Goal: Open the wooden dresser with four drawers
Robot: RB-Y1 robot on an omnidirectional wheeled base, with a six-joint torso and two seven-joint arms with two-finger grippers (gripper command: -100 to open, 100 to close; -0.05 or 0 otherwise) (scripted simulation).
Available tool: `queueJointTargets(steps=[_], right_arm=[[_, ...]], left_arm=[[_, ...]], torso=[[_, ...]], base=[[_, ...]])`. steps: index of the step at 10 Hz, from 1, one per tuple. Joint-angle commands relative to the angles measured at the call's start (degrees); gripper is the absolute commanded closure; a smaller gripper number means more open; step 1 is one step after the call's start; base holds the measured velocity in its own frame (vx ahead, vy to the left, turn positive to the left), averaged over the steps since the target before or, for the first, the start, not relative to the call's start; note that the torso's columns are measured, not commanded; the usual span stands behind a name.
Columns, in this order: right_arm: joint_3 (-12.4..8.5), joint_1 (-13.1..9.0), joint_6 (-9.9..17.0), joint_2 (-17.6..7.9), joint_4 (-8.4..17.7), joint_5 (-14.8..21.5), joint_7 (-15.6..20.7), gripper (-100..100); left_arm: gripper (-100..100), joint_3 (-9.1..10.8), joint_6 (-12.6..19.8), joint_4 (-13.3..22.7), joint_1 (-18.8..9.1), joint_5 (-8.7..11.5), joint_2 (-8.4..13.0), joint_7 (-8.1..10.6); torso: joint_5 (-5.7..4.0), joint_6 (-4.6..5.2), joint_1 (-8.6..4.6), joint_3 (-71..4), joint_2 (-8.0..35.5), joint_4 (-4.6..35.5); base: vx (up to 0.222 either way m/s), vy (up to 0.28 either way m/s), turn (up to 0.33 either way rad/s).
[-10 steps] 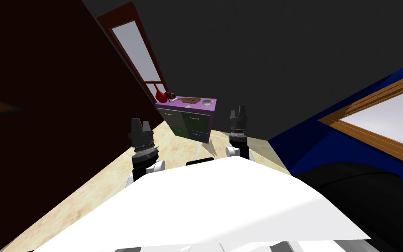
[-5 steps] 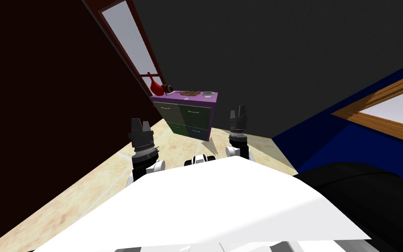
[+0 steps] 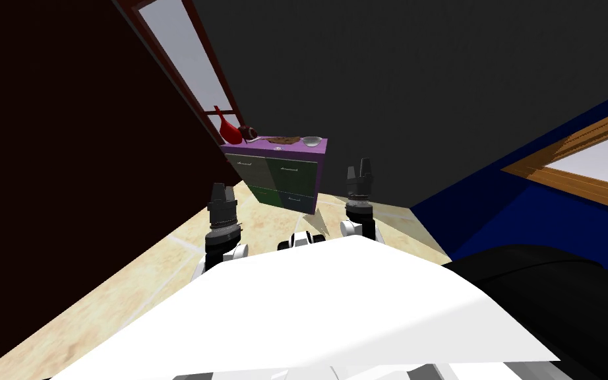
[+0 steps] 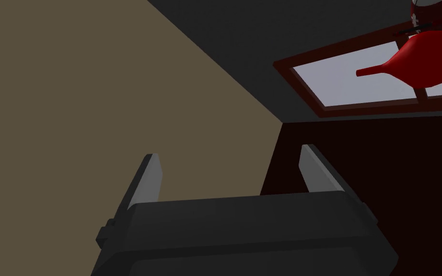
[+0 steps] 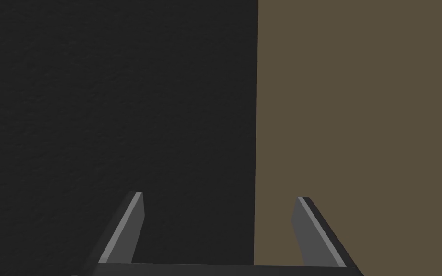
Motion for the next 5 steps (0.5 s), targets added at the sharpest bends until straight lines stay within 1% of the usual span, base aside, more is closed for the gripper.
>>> queueJointTargets(steps=[1,5], right_arm=[[0.00,0.00,0.00,0.00,0.00,0.00,0.00,0],[0.00,-0.01,0.00,0.00,0.00,0.00,0.00,0]], left_arm=[[-100,-0.44,-2.18,3.53,-0.84,-0.56,0.97,-1.14],[-100,-0.94,-5.66,8.82,-1.79,-1.28,1.63,-2.65]], torso=[[0.01,0.00,0.06,0.02,0.04,0.01],[0.00,0.00,0.02,0.11,0.19,0.06]], base=[[0.118,-0.005,-0.048],[0.108,-0.030,-0.047]])
